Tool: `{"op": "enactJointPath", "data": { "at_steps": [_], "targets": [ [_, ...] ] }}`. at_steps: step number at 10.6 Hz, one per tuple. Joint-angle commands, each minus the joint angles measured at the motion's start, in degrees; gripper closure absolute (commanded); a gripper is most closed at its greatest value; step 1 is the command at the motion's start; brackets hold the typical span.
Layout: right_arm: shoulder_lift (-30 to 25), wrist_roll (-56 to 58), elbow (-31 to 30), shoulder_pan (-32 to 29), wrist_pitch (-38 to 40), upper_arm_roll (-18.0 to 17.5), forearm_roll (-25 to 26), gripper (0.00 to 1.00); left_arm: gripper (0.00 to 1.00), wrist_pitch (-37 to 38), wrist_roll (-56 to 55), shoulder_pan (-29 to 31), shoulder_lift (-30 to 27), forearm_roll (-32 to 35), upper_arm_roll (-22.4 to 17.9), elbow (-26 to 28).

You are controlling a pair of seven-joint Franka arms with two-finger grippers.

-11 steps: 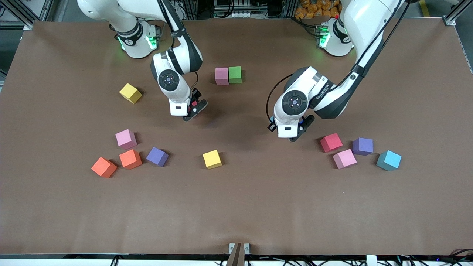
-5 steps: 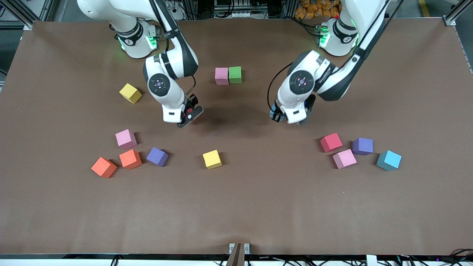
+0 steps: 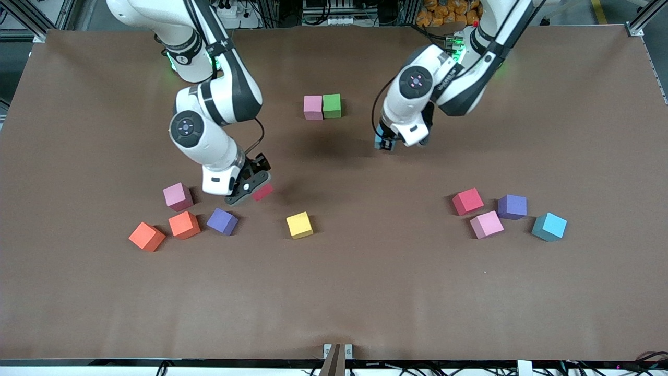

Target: Form number 2 with 11 blocks

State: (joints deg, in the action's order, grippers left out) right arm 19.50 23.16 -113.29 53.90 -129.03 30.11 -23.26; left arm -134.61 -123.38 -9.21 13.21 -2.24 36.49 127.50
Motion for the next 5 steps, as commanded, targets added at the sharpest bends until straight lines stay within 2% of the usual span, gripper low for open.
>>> {"op": "enactJointPath", "data": {
  "at_steps": [1, 5],
  "targets": [
    [0.8, -0.7, 2.0, -2.6, 2.5, -0.3, 0.1, 0.86, 0.69, -4.5, -6.5, -1.1, 1.5, -1.4, 2.4, 1.3],
    [1.1, -0.7, 1.9, -4.7, 6.2, -0.3, 0.1, 0.86, 0.70, -9.3, -14.7, -7.7, 3.7, -0.7, 2.3, 2.8]
  ]
}}
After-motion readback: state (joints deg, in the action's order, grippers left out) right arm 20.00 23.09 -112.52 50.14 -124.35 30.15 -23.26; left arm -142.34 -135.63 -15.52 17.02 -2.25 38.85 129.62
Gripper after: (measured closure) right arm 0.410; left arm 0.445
